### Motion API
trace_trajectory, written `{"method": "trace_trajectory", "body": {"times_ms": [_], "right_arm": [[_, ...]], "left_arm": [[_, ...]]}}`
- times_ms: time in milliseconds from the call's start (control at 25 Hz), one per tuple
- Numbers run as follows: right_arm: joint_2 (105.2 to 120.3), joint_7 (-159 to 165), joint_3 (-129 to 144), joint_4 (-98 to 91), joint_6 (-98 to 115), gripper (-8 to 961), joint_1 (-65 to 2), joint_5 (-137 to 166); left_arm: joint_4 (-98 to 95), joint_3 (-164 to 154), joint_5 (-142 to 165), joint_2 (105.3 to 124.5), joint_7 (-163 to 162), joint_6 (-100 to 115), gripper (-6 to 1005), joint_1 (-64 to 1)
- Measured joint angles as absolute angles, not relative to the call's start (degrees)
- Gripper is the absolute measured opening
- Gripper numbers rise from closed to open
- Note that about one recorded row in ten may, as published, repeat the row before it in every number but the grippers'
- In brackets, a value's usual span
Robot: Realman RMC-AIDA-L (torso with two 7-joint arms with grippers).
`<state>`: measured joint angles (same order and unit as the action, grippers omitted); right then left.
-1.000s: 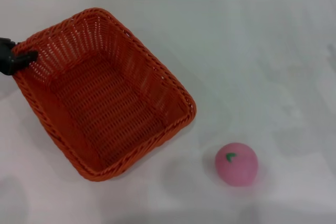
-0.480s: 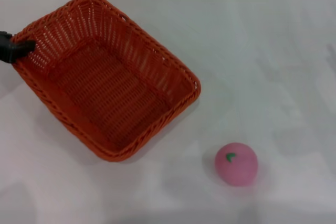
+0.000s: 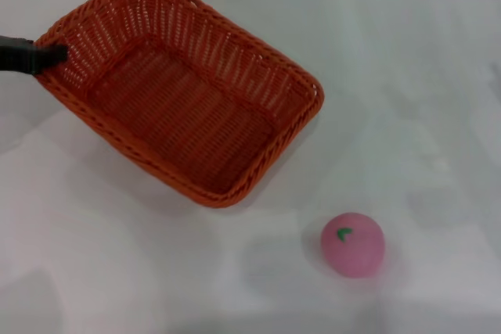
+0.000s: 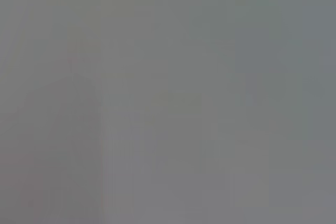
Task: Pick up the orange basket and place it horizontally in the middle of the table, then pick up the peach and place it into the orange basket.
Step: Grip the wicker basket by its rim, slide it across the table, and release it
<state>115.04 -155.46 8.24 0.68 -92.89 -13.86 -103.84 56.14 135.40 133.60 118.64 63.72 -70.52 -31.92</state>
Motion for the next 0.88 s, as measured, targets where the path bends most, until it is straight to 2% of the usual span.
{"method": "trace_trajectory", "body": {"times_ms": [400, 880], "right_arm": [[114.89, -154.94, 8.08, -4.36, -92.87, 842, -14.15, -104.14], [114.78, -154.81, 8.08, -8.16, -92.69, 841, -13.63, -104.8]], "left_arm": [[56.39, 129.09, 129.34, 119.04, 46.82, -66.87, 201, -33.62], [58.62, 113.06, 121.87, 119.22, 27.59, -58.94, 198, -31.25]]}}
